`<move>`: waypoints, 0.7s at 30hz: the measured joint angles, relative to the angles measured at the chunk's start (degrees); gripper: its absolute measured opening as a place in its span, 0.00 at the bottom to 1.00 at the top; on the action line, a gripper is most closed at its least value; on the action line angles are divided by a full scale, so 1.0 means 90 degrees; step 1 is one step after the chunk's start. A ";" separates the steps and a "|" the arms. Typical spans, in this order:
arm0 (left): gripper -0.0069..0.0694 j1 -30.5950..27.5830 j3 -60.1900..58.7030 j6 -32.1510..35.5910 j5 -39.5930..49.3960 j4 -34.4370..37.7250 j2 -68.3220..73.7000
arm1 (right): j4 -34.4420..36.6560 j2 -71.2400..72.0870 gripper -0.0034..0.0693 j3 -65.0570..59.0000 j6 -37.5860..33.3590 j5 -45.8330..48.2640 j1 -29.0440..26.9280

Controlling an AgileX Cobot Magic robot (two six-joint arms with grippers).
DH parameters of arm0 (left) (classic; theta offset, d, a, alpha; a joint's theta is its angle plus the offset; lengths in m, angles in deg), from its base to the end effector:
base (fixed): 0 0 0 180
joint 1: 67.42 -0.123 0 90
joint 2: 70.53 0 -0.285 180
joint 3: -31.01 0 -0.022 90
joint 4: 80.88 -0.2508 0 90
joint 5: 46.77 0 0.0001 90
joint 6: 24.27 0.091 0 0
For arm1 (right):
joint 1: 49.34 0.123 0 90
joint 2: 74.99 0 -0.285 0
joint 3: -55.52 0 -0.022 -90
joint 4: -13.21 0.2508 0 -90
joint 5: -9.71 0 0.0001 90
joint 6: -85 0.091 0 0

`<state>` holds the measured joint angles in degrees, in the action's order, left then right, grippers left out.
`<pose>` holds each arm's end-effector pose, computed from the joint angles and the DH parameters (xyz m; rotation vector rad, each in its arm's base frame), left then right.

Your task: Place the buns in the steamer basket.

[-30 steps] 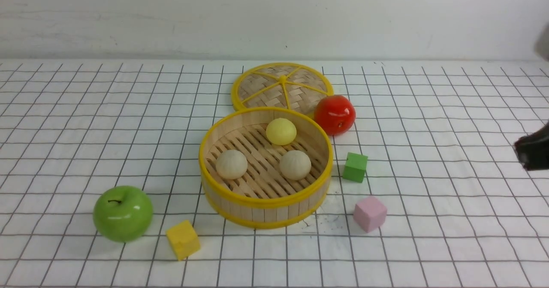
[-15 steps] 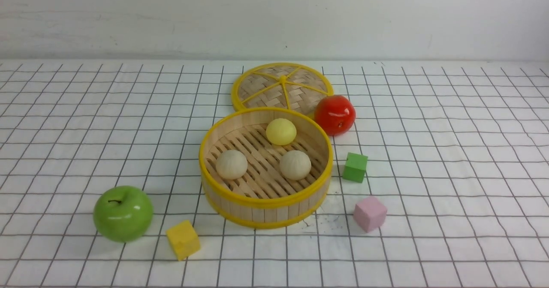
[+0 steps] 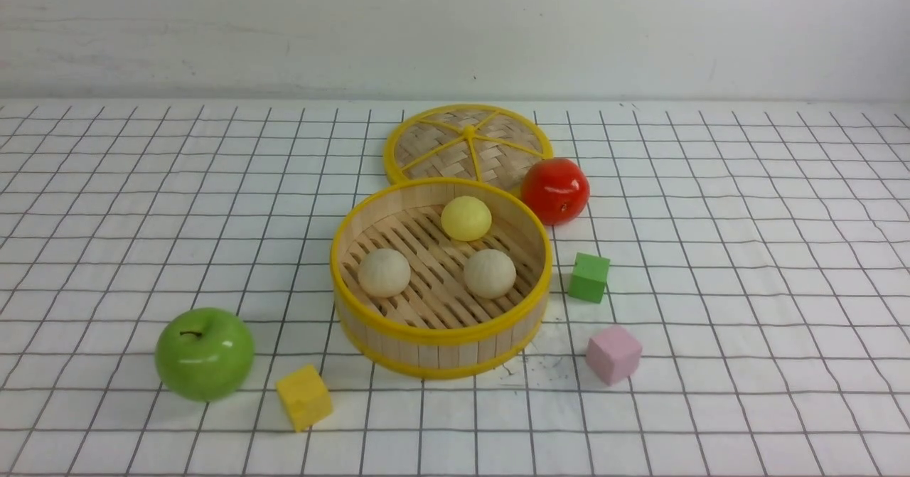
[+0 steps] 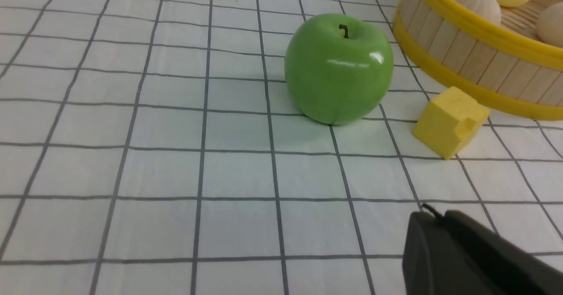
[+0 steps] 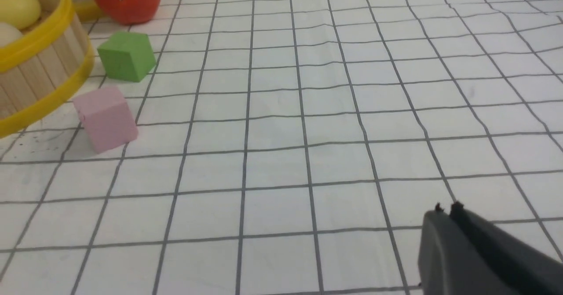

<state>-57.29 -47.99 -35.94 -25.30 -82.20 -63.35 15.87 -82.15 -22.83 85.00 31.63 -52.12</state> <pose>0.0520 -0.0085 0.1696 -0.0109 1.8856 -0.2384 0.0523 -0.0010 0.1728 0.0739 1.8731 0.0125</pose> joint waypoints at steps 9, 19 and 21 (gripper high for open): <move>0.13 0.0000 0.0000 0.0000 0.0000 0.0000 0.0000 | 0.0000 0.0000 0.07 0.0000 0.0000 0.0000 0.0000; 0.14 0.0000 0.0000 0.0000 0.0000 0.0000 0.0000 | 0.0005 0.0000 0.09 0.0000 0.0000 0.0007 0.0000; 0.14 0.0000 0.0000 0.0000 0.0000 0.0000 0.0000 | 0.0005 0.0000 0.09 0.0000 0.0000 0.0007 0.0000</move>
<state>-57.29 -47.99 -35.94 -25.30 -82.20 -63.35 15.92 -82.15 -22.83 85.00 31.69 -52.12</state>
